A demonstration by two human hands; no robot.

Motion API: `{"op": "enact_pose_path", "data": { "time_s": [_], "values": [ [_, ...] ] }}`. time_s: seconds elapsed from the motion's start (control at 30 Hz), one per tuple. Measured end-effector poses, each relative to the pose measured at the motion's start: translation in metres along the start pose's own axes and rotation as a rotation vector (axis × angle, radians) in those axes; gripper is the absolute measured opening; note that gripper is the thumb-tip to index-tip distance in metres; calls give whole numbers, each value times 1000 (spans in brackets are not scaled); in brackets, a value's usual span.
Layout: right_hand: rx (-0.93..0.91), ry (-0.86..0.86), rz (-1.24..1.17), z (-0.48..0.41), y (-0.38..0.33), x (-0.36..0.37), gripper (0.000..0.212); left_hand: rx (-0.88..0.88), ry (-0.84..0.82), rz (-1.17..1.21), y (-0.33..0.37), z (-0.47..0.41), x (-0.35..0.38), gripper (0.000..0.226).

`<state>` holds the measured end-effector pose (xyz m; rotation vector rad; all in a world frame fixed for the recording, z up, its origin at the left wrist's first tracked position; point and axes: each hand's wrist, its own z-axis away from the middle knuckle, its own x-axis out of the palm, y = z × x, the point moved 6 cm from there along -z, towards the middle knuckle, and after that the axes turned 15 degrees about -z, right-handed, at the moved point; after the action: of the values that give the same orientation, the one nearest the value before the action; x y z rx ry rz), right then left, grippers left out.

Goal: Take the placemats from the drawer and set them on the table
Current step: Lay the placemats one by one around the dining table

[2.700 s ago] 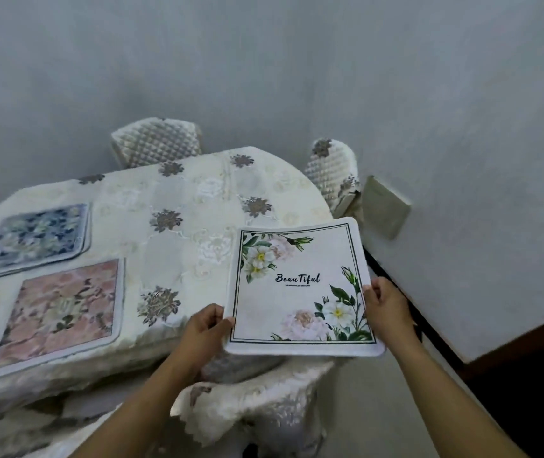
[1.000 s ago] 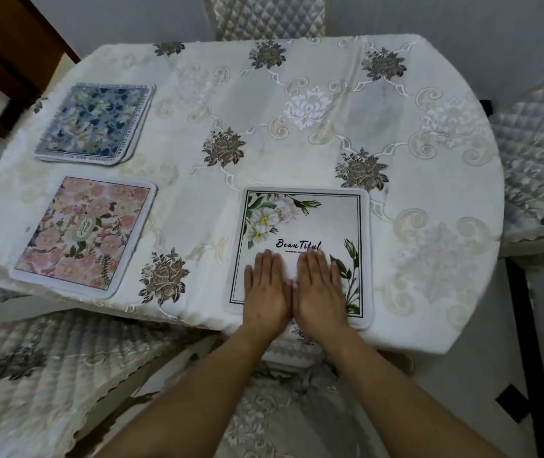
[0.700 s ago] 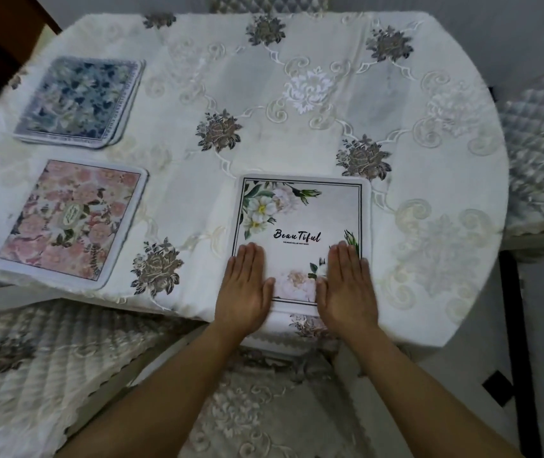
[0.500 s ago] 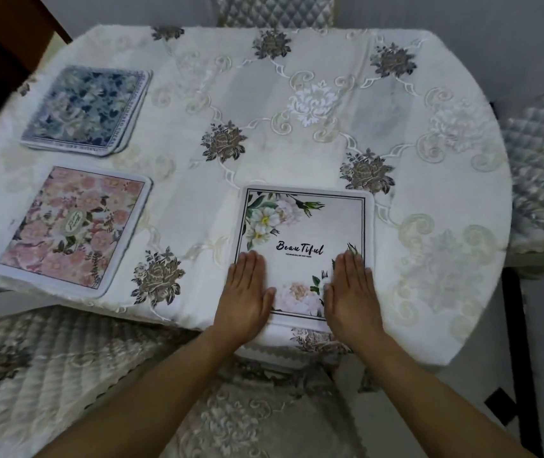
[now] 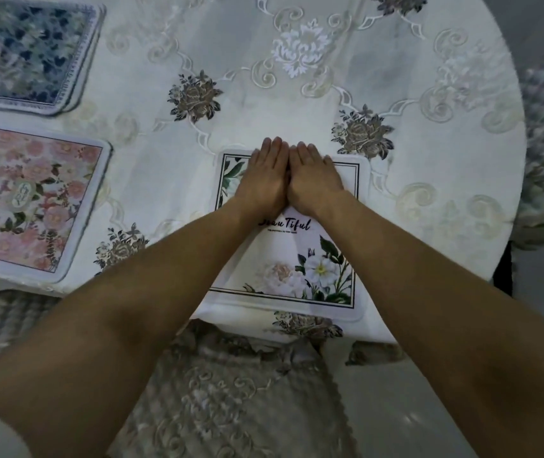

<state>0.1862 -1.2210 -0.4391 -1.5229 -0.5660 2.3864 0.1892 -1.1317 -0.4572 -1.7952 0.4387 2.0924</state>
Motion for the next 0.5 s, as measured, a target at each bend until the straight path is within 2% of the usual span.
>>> {"op": "enact_pose_path", "data": {
  "time_s": [0.17, 0.4, 0.5],
  "values": [
    [-46, -1, -6, 2, 14, -3, 62, -17, 25, 33, -13, 1, 2, 58],
    [-29, 112, -48, 34, 85, -16, 59, -95, 68, 42, -48, 36, 6, 57],
    [41, 146, -46, 49, 90, -6, 56, -152, 66, 55, -47, 59, 8, 57]
  ]
}}
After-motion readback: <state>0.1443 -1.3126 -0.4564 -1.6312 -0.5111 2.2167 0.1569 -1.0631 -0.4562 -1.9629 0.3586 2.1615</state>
